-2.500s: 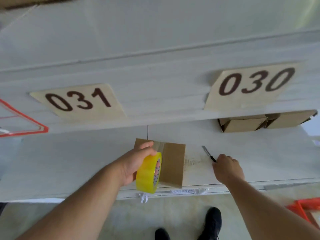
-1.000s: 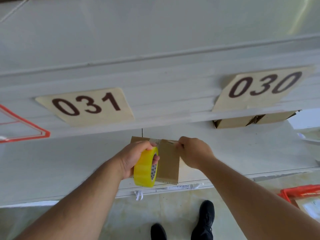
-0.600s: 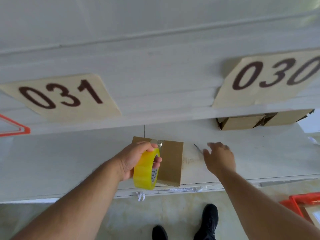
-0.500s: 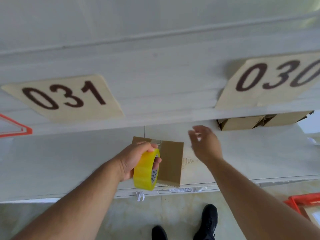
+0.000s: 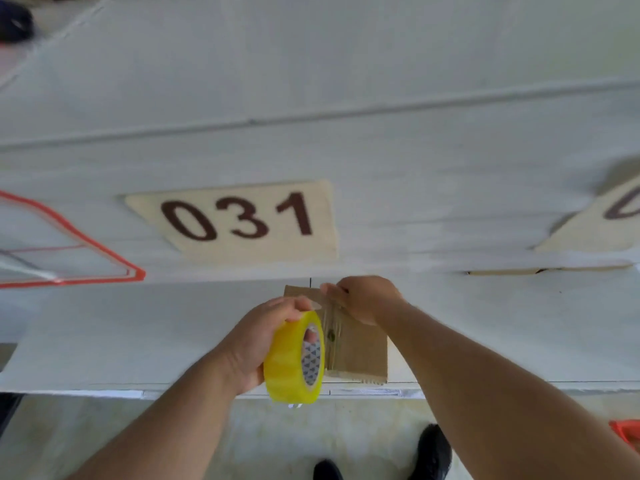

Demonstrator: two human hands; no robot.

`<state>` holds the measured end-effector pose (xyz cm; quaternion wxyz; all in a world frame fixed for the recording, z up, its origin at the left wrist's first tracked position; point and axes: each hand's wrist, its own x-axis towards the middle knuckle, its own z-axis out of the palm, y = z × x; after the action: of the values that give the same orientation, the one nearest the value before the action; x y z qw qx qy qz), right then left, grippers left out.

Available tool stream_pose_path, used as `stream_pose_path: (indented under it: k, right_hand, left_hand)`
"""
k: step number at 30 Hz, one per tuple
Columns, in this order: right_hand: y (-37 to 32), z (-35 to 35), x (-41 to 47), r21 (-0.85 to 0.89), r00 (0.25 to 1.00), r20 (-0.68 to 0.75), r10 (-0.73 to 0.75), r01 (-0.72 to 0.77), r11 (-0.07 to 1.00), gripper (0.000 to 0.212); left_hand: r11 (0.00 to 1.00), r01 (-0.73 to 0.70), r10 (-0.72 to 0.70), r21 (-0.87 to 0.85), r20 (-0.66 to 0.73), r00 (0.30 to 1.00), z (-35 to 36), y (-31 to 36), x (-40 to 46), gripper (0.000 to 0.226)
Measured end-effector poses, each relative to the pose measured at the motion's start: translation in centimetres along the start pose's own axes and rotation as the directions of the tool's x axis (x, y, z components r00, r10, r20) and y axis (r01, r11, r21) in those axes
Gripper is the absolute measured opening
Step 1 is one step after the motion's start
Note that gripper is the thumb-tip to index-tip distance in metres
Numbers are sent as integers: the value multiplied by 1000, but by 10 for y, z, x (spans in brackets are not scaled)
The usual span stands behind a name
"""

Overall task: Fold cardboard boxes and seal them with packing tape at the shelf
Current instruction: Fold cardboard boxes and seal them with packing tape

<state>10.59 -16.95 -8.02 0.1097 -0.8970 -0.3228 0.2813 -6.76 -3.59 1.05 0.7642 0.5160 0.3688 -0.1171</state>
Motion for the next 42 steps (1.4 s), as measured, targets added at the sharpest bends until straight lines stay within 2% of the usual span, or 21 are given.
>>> stream_pose_path:
  k: [3, 6, 9, 13, 15, 17, 18, 20, 22, 26, 27, 29, 30, 31, 32, 33, 34, 37, 39, 41, 42]
  right_hand:
    - [4, 5, -7, -121, 994, 2, -105, 105, 987, 55]
    - [-1, -2, -7, -191, 996, 3, -87, 86, 978, 55]
    - [-10, 4, -17, -246, 982, -90, -168, 142, 959, 37]
    - [-6, 22, -37, -279, 981, -44, -187, 167, 946, 54]
    - [-10, 25, -50, -316, 975, -99, -198, 158, 936, 59]
    - [-21, 34, -77, -246, 950, -198, -241, 190, 950, 67]
    - [-24, 43, -93, -244, 946, -181, -269, 222, 944, 71]
    - [-22, 70, -116, -378, 928, -105, -357, 295, 878, 72]
    - [-3, 81, -118, -510, 923, -63, -380, 297, 807, 69]
    - [19, 52, -121, -476, 949, -42, -312, 255, 842, 90]
    - [17, 44, -126, -427, 956, -37, -289, 247, 870, 86]
    - [-8, 25, -148, -53, 988, -88, -126, 122, 991, 62]
    - [-28, 12, -163, 215, 992, -123, -5, 31, 976, 47]
    - [-50, -1, -180, 511, 981, -171, 93, 8, 859, 37]
    - [-69, -9, -195, 747, 975, -176, 139, 40, 663, 32]
    - [-85, -17, -209, 882, 977, -174, 127, 98, 461, 31]
    - [-98, -23, -222, 924, 976, -188, 107, 140, 355, 31]
    - [-117, -34, -247, 921, 955, -271, 117, 222, 318, 20]
    - [-117, -33, -254, 949, 955, -244, 171, 199, 244, 24]
    - [-117, -34, -264, 970, 960, -201, 196, 167, 179, 57]
    - [-115, -34, -269, 974, 960, -194, 201, 163, 160, 66]
  left_hand:
    - [999, 9, -11, -52, -37, 999, -23, -15, -15, 29]
    - [997, -8, 2, -82, -74, 997, -31, -22, -20, 32]
    - [998, -27, 21, -60, -97, 995, -31, -22, -26, 31]
    - [996, -73, 65, -52, -139, 988, -29, -25, -34, 26]
    - [993, -105, 96, -50, -154, 983, -27, -22, -39, 24]
    - [988, -146, 135, -51, -175, 975, -25, -19, -44, 29]
    - [985, -170, 159, -44, -185, 970, -25, -18, -46, 38]
    - [981, -194, 189, -3, -204, 960, -23, -16, -50, 55]
    - [975, -217, 221, 39, -195, 956, -18, -15, -58, 56]
    - [948, -299, 311, 111, -120, 943, -4, -13, -76, 56]
    - [934, -332, 346, 130, -109, 932, 0, -14, -80, 54]
    - [903, -392, 413, 177, -99, 905, 8, -15, -87, 53]
    - [886, -418, 441, 200, -93, 893, 13, -17, -91, 53]
    - [868, -445, 471, 222, -80, 879, 19, -18, -95, 54]
    - [853, -469, 495, 228, -69, 866, 26, -18, -101, 54]
    - [844, -492, 514, 214, -57, 856, 32, -19, -106, 54]
    - [830, -516, 533, 210, -32, 845, 37, -20, -110, 54]
    - [741, -597, 618, 308, 35, 785, 49, -17, -122, 52]
    - [681, -627, 658, 378, 58, 751, 50, -12, -128, 51]
    - [650, -635, 678, 416, 59, 733, 48, -7, -131, 52]
    - [666, -631, 668, 397, 59, 742, 48, -5, -134, 54]
